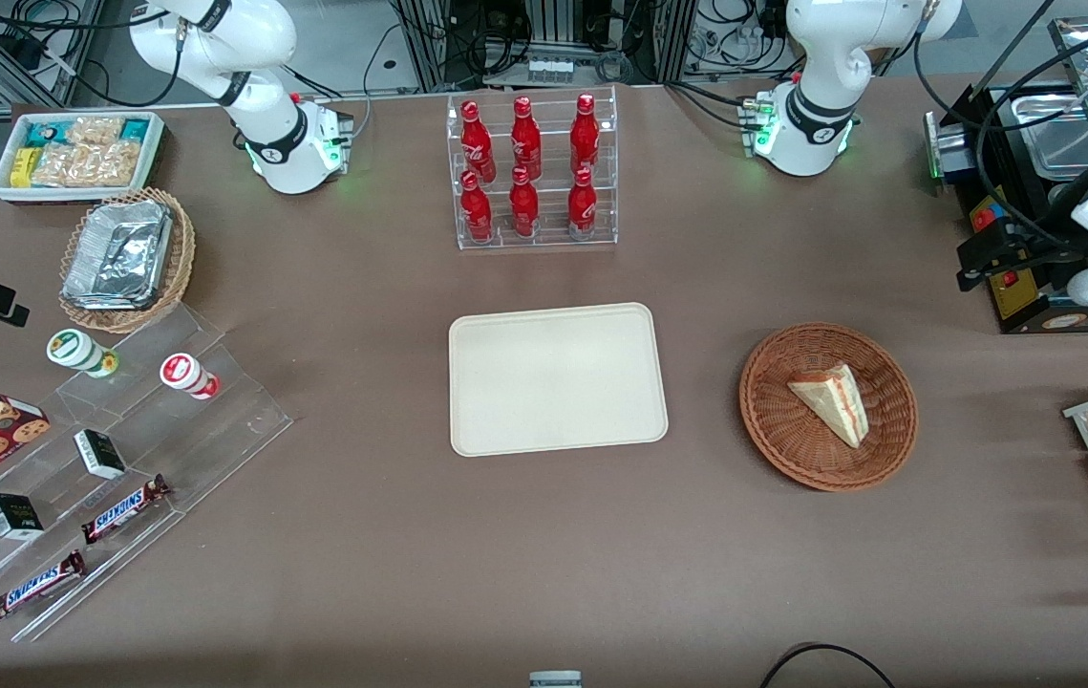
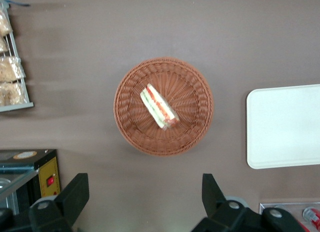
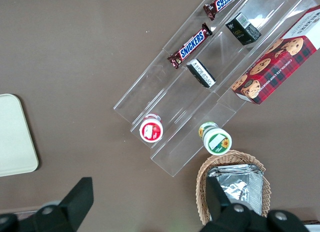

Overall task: Place sandwich from basket to tray
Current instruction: 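Move the left gripper down over the sandwich in the wicker basket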

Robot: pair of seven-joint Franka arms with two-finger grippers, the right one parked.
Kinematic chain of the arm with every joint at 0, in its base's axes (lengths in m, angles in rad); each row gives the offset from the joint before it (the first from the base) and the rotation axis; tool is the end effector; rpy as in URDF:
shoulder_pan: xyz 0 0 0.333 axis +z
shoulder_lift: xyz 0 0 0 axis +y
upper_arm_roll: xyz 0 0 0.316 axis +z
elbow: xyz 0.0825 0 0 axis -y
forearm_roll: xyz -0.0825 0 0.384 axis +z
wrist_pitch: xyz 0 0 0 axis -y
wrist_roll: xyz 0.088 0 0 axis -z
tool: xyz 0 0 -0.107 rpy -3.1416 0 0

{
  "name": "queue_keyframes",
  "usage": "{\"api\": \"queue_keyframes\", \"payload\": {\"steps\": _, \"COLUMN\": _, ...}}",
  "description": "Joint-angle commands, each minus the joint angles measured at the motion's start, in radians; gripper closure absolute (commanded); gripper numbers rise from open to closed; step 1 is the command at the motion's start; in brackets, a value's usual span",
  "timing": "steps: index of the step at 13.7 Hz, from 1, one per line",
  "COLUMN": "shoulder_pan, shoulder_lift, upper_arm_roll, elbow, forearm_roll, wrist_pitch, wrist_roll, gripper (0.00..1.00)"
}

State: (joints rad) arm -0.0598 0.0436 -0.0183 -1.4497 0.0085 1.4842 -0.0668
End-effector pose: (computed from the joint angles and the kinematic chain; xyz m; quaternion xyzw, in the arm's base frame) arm 0.5581 -0.0424 0.6493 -1.0000 0.0053 0.0043 0.0042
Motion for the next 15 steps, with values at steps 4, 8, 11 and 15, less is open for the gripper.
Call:
{"api": "queue_keyframes", "payload": {"steps": 4, "shoulder_pan": 0.034, "shoulder_lift": -0.015, "upper_arm_roll": -0.009, "elbow": -0.06, "forearm_roll": -0.036, "wrist_pitch": 0.028, "wrist_roll": 0.008, "gripper": 0.0}}
{"api": "queue_keyframes", "payload": {"steps": 8, "shoulder_pan": 0.031, "shoulder_lift": -0.016, "upper_arm_roll": -0.011, "elbow": -0.318, "forearm_roll": -0.033, "wrist_pitch": 0.31, "wrist_roll": 0.001, "gripper": 0.0}}
{"api": "queue_keyframes", "payload": {"steps": 11, "shoulder_pan": 0.028, "shoulder_lift": -0.013, "upper_arm_roll": -0.023, "elbow": -0.493, "forearm_roll": -0.032, "wrist_pitch": 0.52, "wrist_roll": -0.173, "gripper": 0.0}}
{"api": "queue_keyframes", "payload": {"steps": 15, "shoulder_pan": 0.028, "shoulder_lift": -0.016, "upper_arm_roll": -0.057, "elbow": -0.736, "forearm_roll": -0.03, "wrist_pitch": 0.822, "wrist_roll": -0.518, "gripper": 0.0}}
